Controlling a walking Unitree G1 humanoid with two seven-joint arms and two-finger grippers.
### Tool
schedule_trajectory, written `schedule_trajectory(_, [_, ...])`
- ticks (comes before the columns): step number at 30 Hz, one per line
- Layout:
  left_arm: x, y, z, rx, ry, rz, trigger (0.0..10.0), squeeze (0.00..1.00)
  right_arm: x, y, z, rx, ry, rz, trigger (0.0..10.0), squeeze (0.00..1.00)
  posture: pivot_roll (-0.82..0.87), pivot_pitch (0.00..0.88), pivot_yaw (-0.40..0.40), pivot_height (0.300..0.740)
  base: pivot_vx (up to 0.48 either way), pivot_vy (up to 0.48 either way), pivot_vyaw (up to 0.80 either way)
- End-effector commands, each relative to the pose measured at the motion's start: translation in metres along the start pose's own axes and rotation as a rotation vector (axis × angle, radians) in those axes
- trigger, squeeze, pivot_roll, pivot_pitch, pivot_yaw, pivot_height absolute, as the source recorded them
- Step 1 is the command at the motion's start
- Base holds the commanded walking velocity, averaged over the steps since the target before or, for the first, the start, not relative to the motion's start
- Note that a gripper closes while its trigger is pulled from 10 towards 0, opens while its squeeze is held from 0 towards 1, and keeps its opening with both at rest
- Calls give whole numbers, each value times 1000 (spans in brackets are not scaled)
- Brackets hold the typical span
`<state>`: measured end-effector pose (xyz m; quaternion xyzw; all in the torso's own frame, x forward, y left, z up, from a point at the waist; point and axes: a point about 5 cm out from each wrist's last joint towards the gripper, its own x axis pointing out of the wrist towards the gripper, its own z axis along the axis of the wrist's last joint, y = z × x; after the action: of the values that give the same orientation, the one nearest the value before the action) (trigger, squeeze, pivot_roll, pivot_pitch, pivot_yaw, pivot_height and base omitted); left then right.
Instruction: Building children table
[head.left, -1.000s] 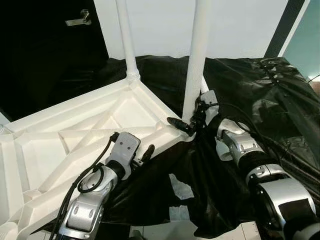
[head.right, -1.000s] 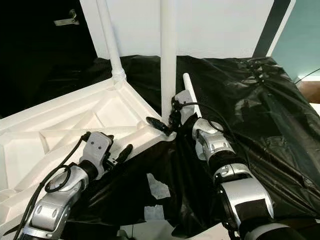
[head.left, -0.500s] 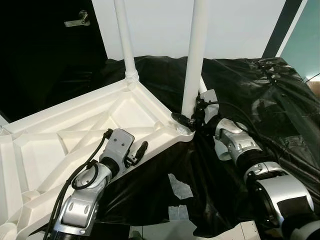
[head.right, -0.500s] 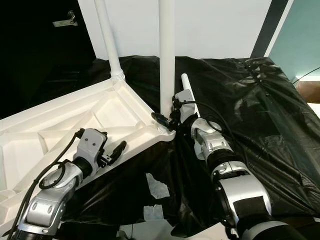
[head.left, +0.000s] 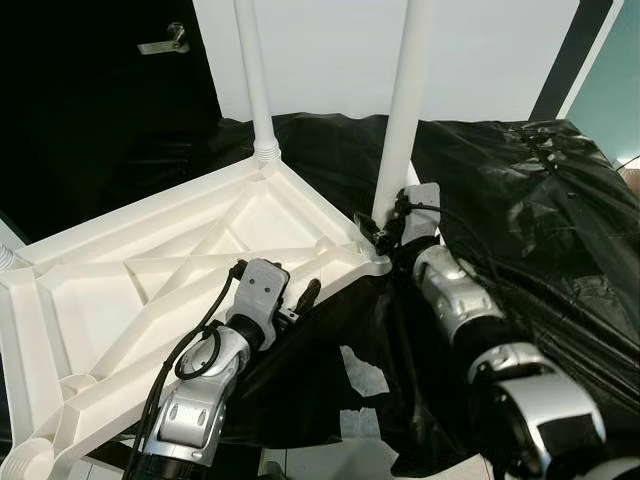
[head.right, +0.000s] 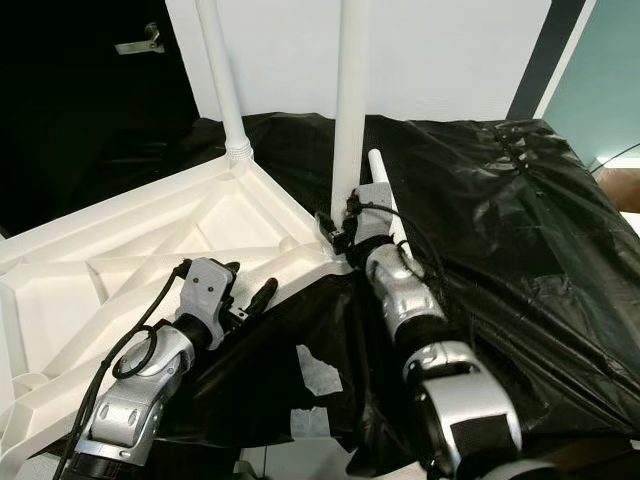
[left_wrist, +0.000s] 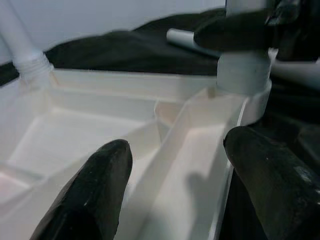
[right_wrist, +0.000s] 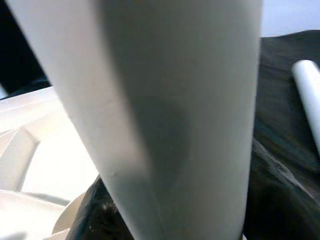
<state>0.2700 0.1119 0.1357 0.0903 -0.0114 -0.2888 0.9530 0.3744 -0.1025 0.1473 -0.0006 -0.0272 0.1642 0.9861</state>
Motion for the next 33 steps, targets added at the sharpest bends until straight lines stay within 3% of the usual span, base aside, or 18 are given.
schedule_trajectory(1, [0,9,1,0,-17,133,10000,0,-7,-3,-17,27,76,-104,0,0,139,19,11,740,0,0,0])
schedule_trajectory(8, [-1,13,6,5,-36,137,10000,0,-3,15,-11,44,40,-147,0,0,139,14,13,740,0,0,0])
schedule_trajectory(9, [-1,14,7,10,-39,136,10000,0,-3,18,-10,36,30,-127,3608,0,140,13,12,740,0,0,0])
schedule_trajectory(10, [-2,15,8,14,-43,133,10000,0,-4,18,-10,38,24,-123,10000,0,140,14,12,740,0,0,0])
schedule_trajectory(16, [-4,17,9,17,-44,125,10000,0,-5,13,-7,38,5,-118,10000,0,141,12,12,740,0,0,0])
schedule_trajectory(17, [-5,17,8,18,-46,121,10000,0,-6,10,-6,40,-3,-114,10000,565,139,13,14,740,0,0,0])
schedule_trajectory(18, [-5,17,8,18,-46,121,10000,0,-6,10,-6,40,-3,-114,10000,565,139,13,14,740,0,0,0])
schedule_trajectory(19, [-5,18,8,18,-47,117,10000,0,-8,5,-5,28,-16,-93,10000,1000,137,17,13,740,0,0,0])
schedule_trajectory(25, [-5,19,7,24,-48,111,10000,0,-13,-3,3,9,-58,3,10000,1000,124,24,21,740,0,0,0])
schedule_trajectory(26, [-5,20,7,24,-46,108,10000,0,-14,-6,5,8,-67,25,10000,0,115,24,26,740,0,0,0])
schedule_trajectory(33, [-4,21,5,22,-35,97,10000,0,-15,-9,13,-12,-97,68,10000,0,93,29,43,740,0,0,0])
